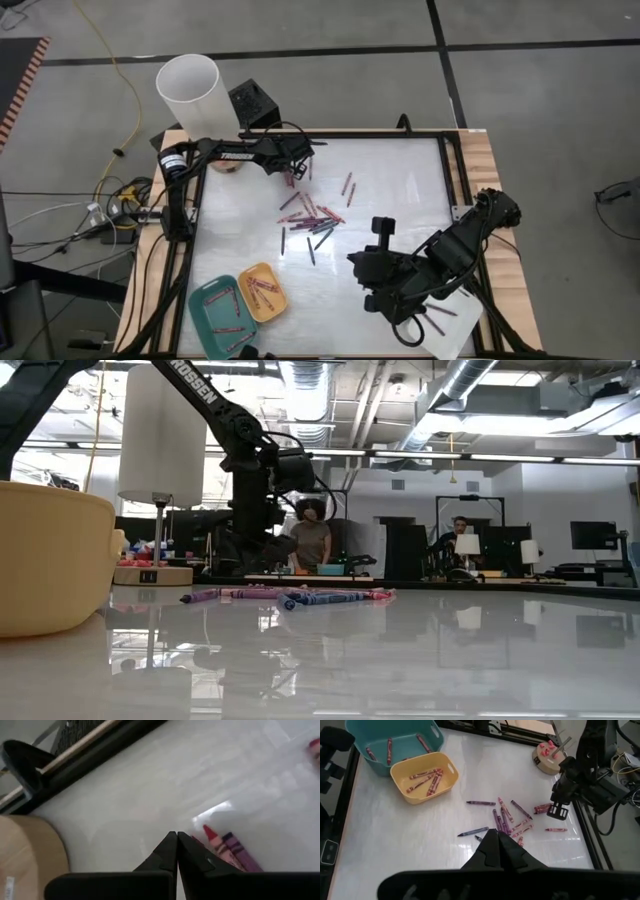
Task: Sort crayons
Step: Adjust the crayons
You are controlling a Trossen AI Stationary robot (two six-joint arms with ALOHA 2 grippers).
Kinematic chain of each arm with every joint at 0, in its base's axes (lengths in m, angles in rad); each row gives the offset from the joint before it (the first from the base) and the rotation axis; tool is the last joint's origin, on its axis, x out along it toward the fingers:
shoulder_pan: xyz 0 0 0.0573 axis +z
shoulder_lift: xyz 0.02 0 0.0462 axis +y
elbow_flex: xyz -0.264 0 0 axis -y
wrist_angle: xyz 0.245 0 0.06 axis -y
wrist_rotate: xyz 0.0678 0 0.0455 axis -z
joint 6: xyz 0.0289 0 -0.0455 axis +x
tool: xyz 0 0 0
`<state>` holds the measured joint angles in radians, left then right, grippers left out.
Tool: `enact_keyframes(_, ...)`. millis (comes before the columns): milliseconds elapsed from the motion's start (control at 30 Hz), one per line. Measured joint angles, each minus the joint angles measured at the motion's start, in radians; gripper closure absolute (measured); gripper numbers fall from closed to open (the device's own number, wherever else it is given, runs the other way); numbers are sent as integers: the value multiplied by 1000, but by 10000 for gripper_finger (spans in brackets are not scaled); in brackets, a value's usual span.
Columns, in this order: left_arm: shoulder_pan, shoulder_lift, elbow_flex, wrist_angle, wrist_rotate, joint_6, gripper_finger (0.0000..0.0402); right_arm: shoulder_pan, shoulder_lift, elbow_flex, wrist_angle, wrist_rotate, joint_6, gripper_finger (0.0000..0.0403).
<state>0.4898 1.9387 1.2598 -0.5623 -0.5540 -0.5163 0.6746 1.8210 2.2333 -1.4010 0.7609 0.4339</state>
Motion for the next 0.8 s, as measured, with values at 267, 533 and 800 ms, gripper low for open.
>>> enact_keyframes(267,9,63,0,36,48,24,401,0,0,0,4,-3,1,403)
enact_keyframes(533,-27,73,1,51,40,32,401,0,0,0,37,-5,-43,403)
enact_keyframes(800,-93,75,1,91,65,40,401,0,0,0,50,-5,-51,403)
